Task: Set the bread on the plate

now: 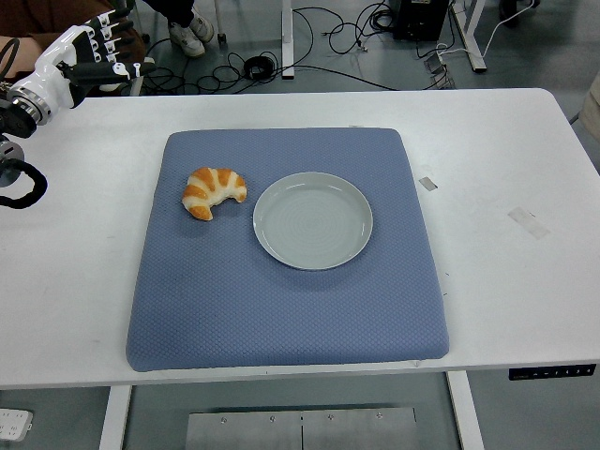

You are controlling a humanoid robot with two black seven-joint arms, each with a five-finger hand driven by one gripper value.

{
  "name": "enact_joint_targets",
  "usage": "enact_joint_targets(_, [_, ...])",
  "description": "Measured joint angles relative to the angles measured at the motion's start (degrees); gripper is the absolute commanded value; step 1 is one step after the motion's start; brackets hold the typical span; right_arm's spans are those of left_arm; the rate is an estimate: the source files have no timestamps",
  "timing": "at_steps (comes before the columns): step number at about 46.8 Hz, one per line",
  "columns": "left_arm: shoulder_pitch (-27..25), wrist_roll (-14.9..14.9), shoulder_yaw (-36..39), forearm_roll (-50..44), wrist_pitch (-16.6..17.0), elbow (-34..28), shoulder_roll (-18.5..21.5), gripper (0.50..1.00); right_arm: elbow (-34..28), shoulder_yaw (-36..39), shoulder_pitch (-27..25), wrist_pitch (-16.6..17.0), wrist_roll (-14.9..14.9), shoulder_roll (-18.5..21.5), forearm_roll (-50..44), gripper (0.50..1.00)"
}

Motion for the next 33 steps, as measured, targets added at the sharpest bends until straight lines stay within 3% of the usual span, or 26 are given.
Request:
enact_joint_targets(28, [-7.69, -0.03, 10.16, 14.62, -0.83, -0.76, -0.49, 0.969, 0.0, 0.0, 0.01, 0.0, 0.0, 0.0, 0.0, 1.0])
enact_joint_targets(33, [-9.54, -0.03, 12.36, 14.72, -2.54, -0.9, -1.06, 0.968, 0.0, 0.01, -0.01, 0.0, -0.01, 0.0, 0.0, 1.0])
